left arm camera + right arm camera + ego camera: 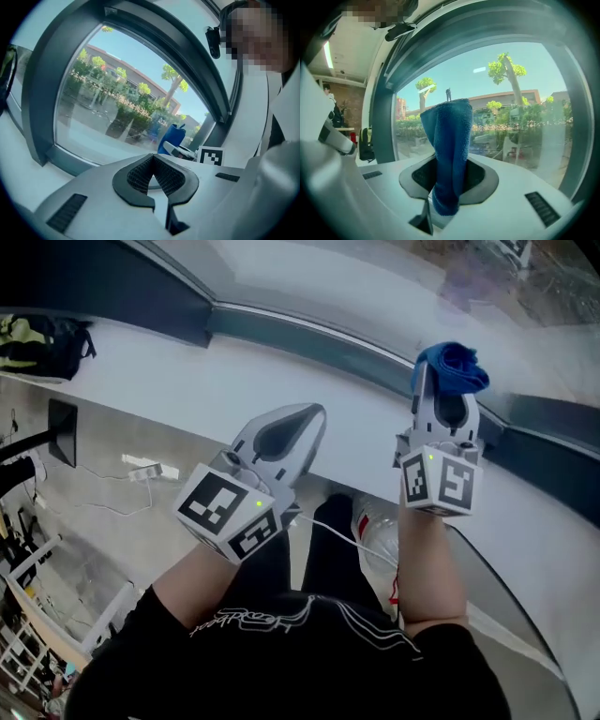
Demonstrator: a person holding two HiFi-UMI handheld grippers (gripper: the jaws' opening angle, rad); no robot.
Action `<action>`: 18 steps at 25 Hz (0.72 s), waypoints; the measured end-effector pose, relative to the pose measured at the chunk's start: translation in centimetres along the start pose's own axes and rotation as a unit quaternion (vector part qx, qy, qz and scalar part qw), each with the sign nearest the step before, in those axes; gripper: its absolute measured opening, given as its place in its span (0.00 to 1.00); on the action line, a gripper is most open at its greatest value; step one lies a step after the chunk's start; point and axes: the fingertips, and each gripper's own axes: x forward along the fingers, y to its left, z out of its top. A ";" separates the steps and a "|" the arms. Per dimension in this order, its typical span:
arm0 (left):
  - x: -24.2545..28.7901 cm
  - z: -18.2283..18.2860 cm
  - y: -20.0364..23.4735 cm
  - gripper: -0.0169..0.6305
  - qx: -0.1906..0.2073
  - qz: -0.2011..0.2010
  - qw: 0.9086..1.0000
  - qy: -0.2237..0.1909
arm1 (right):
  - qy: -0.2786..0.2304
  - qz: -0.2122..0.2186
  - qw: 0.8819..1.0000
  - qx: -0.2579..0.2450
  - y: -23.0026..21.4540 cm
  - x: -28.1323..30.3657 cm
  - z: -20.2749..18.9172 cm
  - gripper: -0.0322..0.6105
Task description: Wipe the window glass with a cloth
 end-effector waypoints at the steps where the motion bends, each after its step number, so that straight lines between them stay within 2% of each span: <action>1: -1.2 0.3 1.7 0.03 -0.005 0.011 1.000 -0.005 | 0.004 0.017 1.000 0.000 2.5 0.9 -0.3 0.20; 7: -8.7 2.5 11.0 0.03 -0.020 0.059 0.998 -0.022 | 0.023 0.079 0.997 0.004 15.4 5.2 -1.6 0.20; 11: -12.1 3.7 14.7 0.03 -0.018 0.075 0.997 -0.027 | 0.025 0.101 0.995 0.008 21.0 7.3 -1.8 0.20; 15: -15.7 4.6 19.8 0.03 -0.035 0.096 0.994 -0.036 | 0.031 0.117 0.993 0.010 27.0 10.5 -2.8 0.20; 18: -17.3 4.9 21.8 0.03 -0.031 0.099 0.994 -0.032 | 0.033 0.123 0.992 0.008 30.0 12.7 -3.1 0.20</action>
